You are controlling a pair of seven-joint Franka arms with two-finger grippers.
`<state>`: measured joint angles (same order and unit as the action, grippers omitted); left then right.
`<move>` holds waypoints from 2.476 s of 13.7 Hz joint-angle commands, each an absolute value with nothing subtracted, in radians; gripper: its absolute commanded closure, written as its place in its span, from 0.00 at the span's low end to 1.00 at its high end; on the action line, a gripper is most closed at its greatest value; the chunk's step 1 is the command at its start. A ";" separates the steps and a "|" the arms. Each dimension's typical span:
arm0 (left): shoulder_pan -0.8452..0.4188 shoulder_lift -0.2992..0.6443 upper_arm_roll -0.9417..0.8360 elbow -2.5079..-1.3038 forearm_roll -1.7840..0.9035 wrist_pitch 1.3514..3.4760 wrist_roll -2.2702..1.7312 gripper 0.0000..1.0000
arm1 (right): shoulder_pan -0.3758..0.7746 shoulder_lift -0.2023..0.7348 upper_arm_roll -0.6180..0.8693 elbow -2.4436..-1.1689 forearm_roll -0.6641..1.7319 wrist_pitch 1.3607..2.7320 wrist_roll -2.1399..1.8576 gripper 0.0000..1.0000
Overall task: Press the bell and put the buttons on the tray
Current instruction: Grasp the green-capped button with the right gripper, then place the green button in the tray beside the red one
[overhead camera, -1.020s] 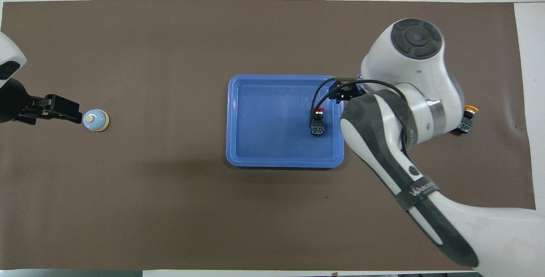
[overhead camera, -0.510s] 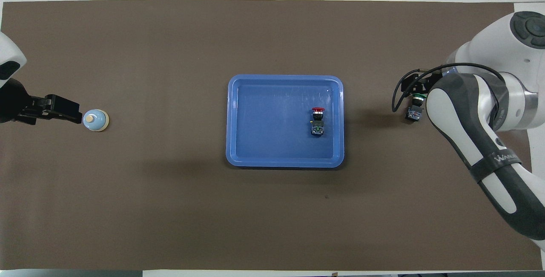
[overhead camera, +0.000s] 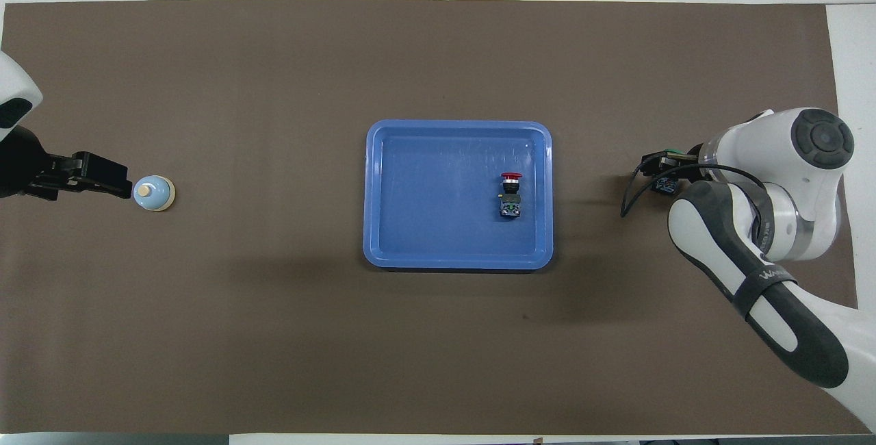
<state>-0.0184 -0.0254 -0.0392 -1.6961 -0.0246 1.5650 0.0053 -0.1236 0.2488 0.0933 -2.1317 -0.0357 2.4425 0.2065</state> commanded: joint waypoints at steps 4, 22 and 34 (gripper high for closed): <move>-0.012 -0.038 -0.040 -1.703 -0.037 1.552 -0.002 0.00 | -0.144 0.255 0.103 -2.157 -0.043 2.473 0.184 1.00; -0.012 -0.038 -0.040 -1.703 -0.037 1.552 -0.002 0.00 | 0.440 0.471 0.107 -1.597 -0.040 1.980 0.672 1.00; -0.012 -0.038 -0.040 -1.703 -0.037 1.552 -0.002 0.00 | 0.440 0.433 0.109 -1.740 -0.045 2.108 0.765 0.00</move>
<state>-0.0184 -0.0254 -0.0391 -1.6961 -0.0246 1.5645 0.0052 0.4630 0.4865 0.1040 -1.7182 -0.0386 2.1381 0.7341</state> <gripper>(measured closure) 0.000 0.295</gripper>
